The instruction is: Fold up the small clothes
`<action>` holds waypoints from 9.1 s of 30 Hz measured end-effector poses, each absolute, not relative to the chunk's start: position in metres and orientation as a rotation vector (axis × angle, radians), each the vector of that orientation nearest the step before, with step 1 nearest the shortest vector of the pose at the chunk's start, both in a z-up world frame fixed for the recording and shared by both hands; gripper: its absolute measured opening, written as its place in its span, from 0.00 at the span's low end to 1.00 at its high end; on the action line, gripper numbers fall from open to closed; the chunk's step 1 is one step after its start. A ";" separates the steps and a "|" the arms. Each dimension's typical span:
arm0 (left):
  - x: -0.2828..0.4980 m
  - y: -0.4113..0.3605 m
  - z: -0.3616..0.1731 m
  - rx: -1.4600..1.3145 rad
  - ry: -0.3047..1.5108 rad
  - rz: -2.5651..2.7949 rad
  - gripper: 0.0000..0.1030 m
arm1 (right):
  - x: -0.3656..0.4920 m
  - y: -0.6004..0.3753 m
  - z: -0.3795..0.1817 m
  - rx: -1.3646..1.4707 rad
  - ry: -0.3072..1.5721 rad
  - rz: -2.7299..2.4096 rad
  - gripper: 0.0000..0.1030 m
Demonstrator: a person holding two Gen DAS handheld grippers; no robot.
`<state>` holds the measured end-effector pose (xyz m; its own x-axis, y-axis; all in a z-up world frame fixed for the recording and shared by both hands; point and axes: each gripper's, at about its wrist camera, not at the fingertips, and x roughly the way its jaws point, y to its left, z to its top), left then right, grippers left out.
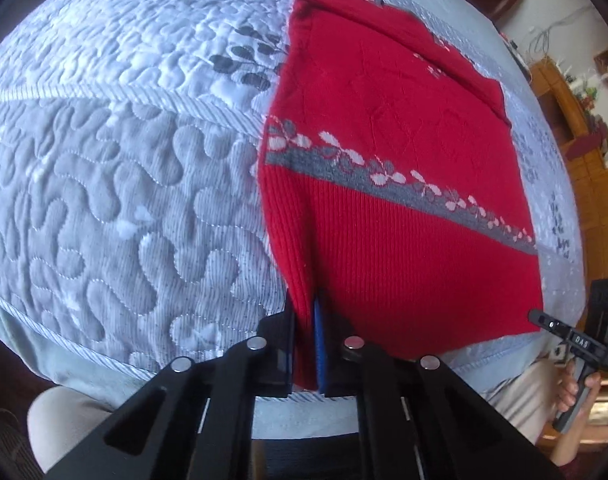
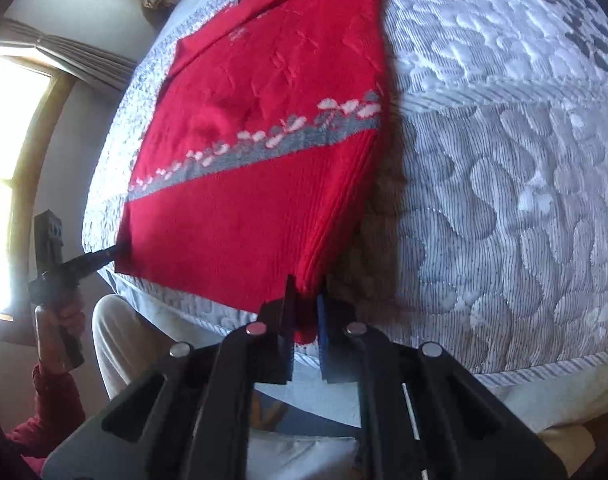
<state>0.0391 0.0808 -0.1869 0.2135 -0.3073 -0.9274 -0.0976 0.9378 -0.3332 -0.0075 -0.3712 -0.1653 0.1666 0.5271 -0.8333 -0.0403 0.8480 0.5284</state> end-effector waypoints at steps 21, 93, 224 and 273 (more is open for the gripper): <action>0.124 0.086 -0.131 -0.548 1.178 -0.177 0.07 | 0.074 -0.407 -0.110 0.595 1.264 0.473 0.07; 0.259 0.025 -0.185 0.073 1.090 -0.372 0.11 | 0.234 -0.378 -0.153 0.197 1.268 0.552 0.09; 0.085 0.037 -0.159 -0.388 1.381 -0.255 0.13 | 0.084 -0.437 -0.113 0.467 1.449 0.436 0.13; 0.284 -0.005 -0.181 -0.038 1.216 -0.162 0.05 | 0.272 -0.406 -0.158 0.290 1.303 0.361 0.08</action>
